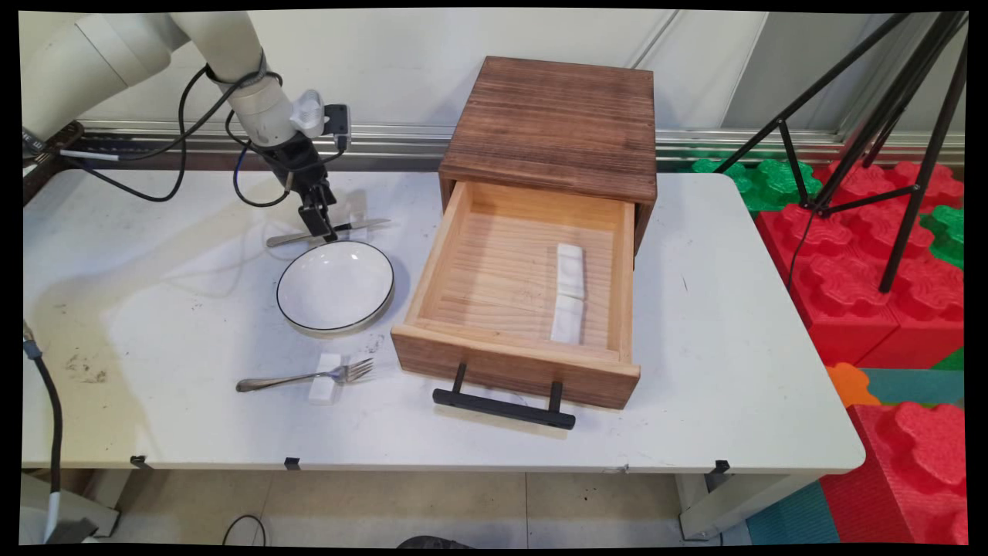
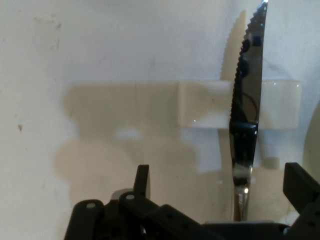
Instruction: Pick up the knife from the left of the white plate, then place the picked object into the drawer
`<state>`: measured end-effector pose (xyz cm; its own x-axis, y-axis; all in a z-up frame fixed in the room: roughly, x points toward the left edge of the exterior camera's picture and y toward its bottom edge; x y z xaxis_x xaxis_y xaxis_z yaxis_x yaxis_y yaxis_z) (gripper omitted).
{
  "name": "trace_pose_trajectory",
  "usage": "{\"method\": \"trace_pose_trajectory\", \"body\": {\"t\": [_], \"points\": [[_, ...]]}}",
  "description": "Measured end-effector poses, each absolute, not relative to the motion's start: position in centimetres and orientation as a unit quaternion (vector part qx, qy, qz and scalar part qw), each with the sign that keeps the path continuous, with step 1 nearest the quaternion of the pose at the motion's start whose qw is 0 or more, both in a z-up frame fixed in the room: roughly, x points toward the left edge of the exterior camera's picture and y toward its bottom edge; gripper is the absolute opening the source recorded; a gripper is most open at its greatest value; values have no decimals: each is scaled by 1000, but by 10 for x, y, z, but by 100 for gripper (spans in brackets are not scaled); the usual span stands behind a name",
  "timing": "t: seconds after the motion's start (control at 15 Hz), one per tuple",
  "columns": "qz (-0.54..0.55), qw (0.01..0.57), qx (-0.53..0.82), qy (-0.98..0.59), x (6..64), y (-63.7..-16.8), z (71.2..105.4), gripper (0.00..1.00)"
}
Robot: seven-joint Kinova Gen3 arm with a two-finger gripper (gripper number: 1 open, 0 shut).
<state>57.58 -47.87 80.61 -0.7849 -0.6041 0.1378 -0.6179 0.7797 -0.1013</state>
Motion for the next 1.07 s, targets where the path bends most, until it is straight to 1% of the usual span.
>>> {"method": "trace_pose_trajectory", "body": {"t": [0.47, 0.53, 1.07], "points": [[64, 54, 328, -941, 580, -476, 803, 100], [63, 54, 329, -941, 581, -476, 803, 0], [59, 57, 333, -939, 581, -475, 799, 0]]}}
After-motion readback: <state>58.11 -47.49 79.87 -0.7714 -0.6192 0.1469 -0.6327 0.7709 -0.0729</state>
